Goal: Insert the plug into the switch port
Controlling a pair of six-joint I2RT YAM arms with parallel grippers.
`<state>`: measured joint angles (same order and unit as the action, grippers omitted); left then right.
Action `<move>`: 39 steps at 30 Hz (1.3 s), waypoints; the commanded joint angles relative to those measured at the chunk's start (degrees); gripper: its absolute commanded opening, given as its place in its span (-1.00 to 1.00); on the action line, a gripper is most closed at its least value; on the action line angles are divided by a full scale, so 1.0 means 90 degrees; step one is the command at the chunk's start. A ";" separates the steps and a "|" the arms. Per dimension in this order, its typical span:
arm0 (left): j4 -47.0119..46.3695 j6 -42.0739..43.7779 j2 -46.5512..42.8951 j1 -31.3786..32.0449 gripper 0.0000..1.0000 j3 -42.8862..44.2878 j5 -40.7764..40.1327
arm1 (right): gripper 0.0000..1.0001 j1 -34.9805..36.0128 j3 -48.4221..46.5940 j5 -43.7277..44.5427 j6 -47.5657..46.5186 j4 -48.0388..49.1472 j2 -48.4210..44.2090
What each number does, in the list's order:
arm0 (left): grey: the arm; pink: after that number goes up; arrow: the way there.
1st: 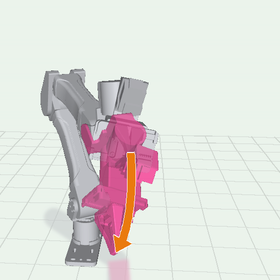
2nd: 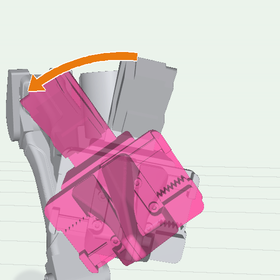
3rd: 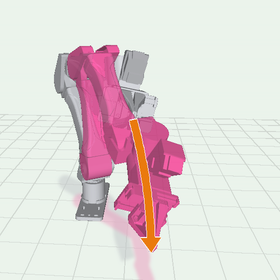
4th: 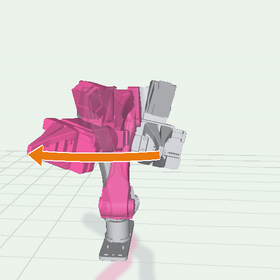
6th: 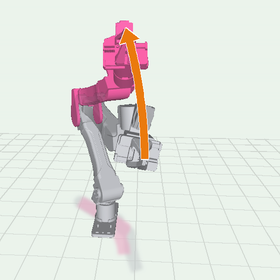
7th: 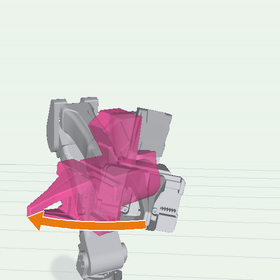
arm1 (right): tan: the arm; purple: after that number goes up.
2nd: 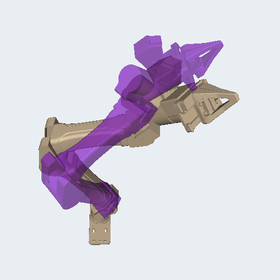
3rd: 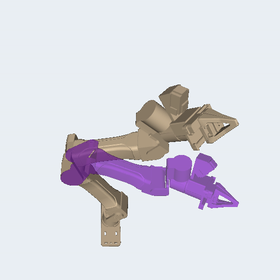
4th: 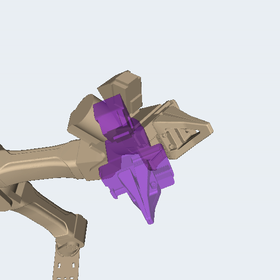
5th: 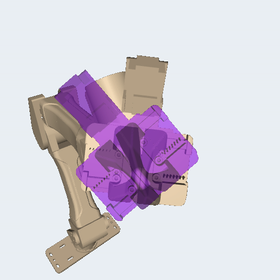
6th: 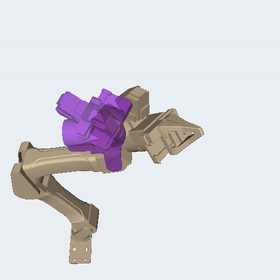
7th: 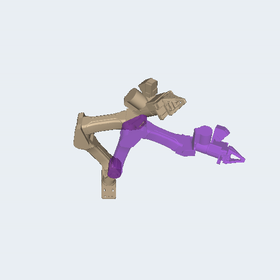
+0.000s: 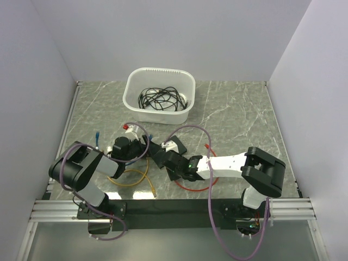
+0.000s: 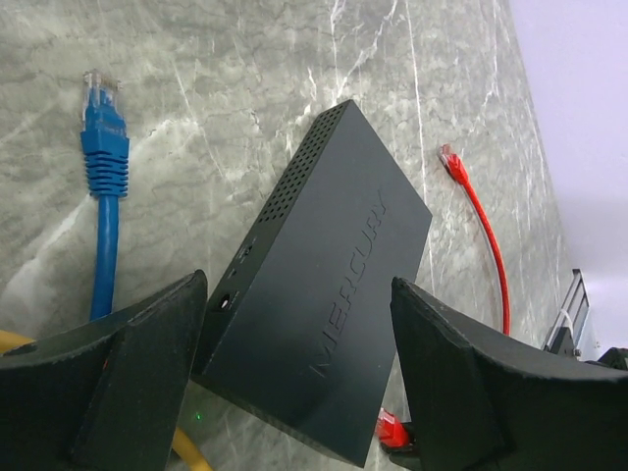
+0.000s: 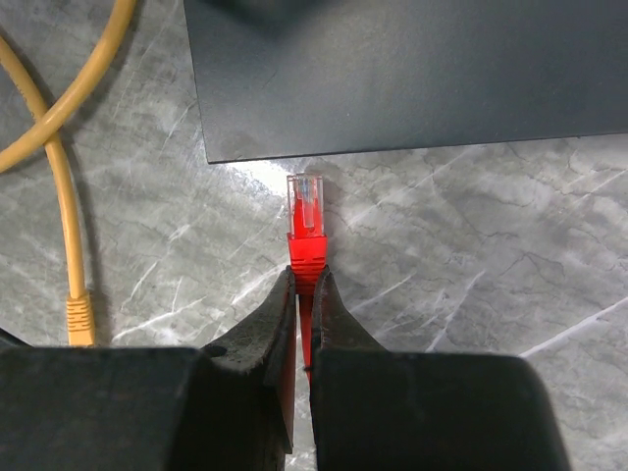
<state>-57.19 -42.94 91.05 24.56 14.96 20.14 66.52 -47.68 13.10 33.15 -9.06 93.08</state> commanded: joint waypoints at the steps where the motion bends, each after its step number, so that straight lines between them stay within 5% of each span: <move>1: -0.0656 -0.0131 0.0186 -0.0014 0.62 -0.0100 0.0262 | -1.00 0.0060 -0.0103 0.0292 0.0077 0.0196 -0.0117; 17: -0.1556 -0.0454 0.0812 -0.0004 0.53 -0.0295 0.0614 | -1.00 0.0060 -0.0239 0.0478 0.0135 0.0167 -0.0010; 28: -0.0416 -0.0142 0.0198 0.0045 0.50 -0.0247 0.0185 | -1.00 0.0079 -0.0678 0.0497 0.0067 -0.0067 0.0380; 39: 0.0065 0.0103 0.0089 0.0162 0.49 -0.0149 -0.0070 | -1.00 0.0265 -0.1400 0.1590 -0.0118 -0.0809 0.0752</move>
<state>-60.07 -43.09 91.98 24.91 13.23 18.52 68.62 -55.94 20.14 32.97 -17.28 99.11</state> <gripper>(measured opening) 0.748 0.053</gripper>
